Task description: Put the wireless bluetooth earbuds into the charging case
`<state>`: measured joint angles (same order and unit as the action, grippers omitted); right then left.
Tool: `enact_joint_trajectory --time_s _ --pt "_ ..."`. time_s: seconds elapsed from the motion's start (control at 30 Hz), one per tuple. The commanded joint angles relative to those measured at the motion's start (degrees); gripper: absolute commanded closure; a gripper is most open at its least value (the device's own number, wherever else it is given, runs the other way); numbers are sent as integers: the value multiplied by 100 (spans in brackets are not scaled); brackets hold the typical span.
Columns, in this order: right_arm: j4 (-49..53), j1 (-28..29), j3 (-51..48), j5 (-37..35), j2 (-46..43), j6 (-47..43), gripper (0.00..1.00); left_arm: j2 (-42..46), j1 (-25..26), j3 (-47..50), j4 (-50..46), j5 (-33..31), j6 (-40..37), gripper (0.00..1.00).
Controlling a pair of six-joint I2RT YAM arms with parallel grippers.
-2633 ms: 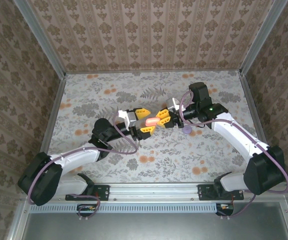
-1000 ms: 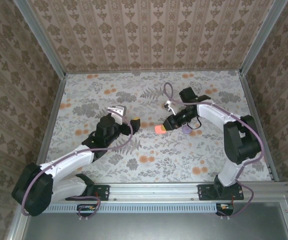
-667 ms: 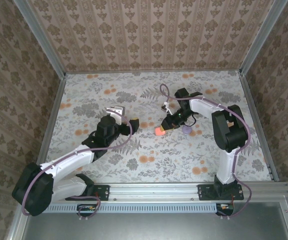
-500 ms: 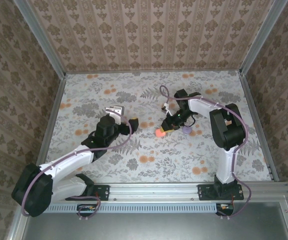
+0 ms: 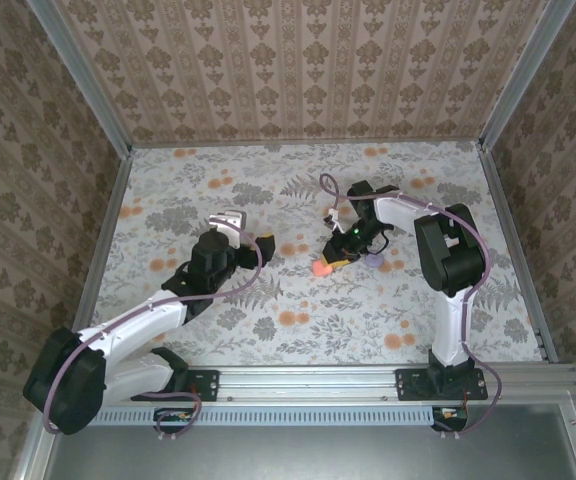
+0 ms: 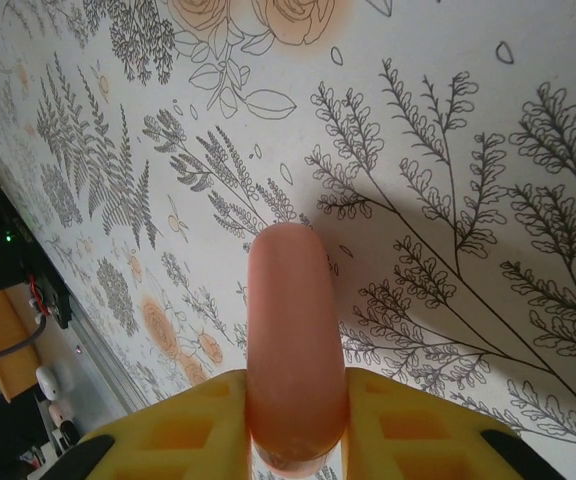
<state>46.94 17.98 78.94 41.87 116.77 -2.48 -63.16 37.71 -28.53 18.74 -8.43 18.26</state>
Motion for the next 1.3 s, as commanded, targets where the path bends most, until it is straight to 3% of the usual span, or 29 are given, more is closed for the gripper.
enact_joint_trajectory --time_s 0.0,0.33,0.93,1.13,1.27 --pt "173 -32 109 -292 158 166 73 85 -54 32 21 -55 -6 2" --pt "186 -62 147 -528 135 305 61 101 -101 85 59 5 -7 2" --pt "338 -125 288 -941 79 529 56 251 -184 138 -9 65 -77 1" --pt "217 -152 240 -1127 -406 615 56 337 -220 -64 -349 33 -232 1" --pt "-583 -181 -207 -1286 -1163 1131 56 451 -297 -327 -820 -117 -436 1"
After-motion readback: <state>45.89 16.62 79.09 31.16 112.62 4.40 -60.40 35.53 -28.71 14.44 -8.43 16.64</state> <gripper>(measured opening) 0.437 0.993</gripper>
